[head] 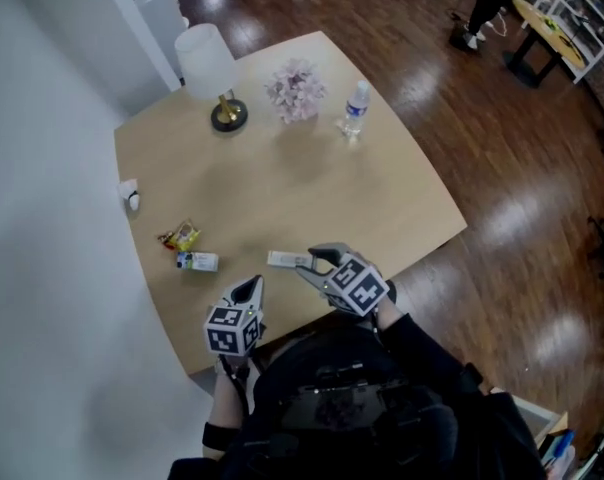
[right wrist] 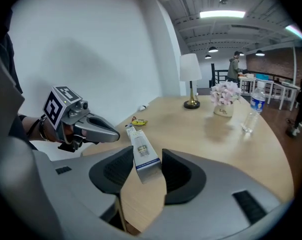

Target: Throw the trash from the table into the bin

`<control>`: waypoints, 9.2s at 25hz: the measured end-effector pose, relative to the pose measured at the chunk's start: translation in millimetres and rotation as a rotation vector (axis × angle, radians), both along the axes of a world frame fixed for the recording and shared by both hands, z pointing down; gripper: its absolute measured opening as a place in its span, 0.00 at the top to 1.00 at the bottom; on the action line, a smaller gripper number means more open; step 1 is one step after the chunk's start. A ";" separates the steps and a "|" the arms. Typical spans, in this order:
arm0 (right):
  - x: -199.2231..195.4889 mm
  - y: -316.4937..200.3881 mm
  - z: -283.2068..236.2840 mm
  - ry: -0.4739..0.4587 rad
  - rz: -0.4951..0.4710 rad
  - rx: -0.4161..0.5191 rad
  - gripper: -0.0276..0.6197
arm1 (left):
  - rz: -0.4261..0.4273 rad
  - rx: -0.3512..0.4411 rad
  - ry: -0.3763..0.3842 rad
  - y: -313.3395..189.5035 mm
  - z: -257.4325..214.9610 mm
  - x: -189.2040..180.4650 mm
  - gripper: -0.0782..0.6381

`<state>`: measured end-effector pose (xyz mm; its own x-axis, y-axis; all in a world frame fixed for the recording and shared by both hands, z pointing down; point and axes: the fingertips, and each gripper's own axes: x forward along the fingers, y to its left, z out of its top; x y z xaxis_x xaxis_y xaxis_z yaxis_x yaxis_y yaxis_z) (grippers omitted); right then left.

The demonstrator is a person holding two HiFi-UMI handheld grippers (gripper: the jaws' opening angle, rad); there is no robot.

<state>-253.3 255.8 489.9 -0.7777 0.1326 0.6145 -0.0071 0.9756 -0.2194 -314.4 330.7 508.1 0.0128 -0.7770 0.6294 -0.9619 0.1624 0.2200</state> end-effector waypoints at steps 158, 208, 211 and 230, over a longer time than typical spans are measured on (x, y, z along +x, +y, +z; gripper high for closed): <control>-79.2 81.6 28.9 0.117 -0.239 0.012 0.94 | -0.459 -0.023 0.146 110.3 29.7 -67.0 0.89; -265.7 83.9 73.9 0.198 -0.325 -0.056 0.94 | -0.573 -0.079 0.108 112.6 35.0 -146.0 0.89; -226.7 84.4 58.6 0.199 -0.310 -0.068 0.94 | -0.539 -0.070 0.110 111.7 33.0 -134.5 0.89; -17.1 34.0 43.7 0.215 -0.009 -0.108 0.94 | -0.183 -0.046 0.081 32.8 21.5 -19.8 0.89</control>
<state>-270.4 289.8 533.6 -0.6287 0.2131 0.7479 -0.0565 0.9466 -0.3173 -334.2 363.5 529.6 -0.0744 -0.7415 0.6668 -0.8949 0.3446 0.2835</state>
